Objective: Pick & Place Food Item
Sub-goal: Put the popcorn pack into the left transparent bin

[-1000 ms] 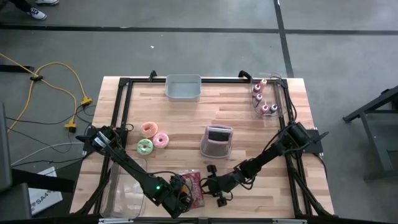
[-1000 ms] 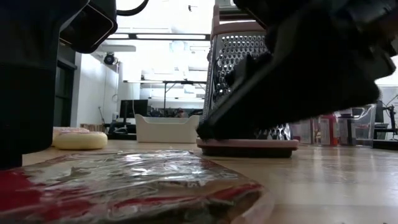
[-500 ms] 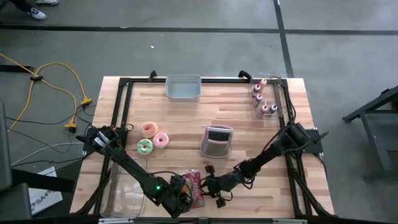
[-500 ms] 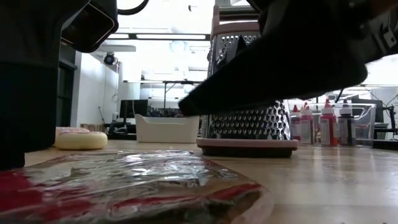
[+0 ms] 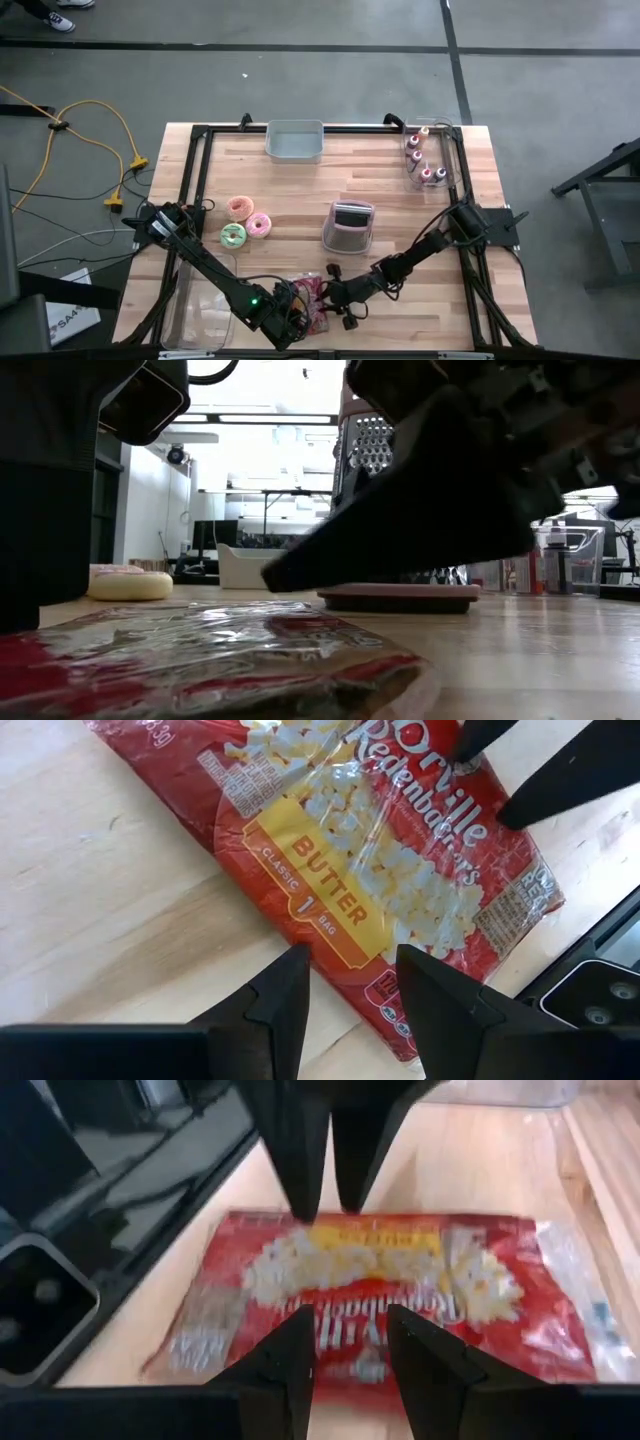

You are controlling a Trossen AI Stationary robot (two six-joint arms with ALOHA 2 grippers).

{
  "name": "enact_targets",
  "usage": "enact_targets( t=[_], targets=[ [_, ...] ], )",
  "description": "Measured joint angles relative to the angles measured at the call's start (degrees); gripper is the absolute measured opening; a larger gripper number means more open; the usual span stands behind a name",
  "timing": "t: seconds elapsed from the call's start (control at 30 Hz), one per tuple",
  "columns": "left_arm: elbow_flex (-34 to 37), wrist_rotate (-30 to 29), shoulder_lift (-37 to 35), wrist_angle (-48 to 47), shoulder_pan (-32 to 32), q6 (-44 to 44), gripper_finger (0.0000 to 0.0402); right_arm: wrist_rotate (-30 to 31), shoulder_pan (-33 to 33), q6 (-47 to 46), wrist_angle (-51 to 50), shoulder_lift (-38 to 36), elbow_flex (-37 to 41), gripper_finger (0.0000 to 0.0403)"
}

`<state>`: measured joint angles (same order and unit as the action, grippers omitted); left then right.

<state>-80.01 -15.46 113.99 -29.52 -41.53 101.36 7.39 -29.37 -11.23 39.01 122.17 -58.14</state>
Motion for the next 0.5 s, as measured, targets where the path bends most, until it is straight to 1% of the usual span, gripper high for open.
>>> enact_targets(
  t=[0.2,0.5],
  targets=[
    [0.00,-0.07,0.00,0.00,0.01,-0.28,0.0145,-0.86,0.29,-3.09,1.08,2.41,-0.16,0.0114],
    [0.00,-0.83,-0.02,-1.66,0.00,-0.87,0.0145,-0.53,0.26,-4.87,-0.35,2.69,-0.19,0.0114]
  ],
)
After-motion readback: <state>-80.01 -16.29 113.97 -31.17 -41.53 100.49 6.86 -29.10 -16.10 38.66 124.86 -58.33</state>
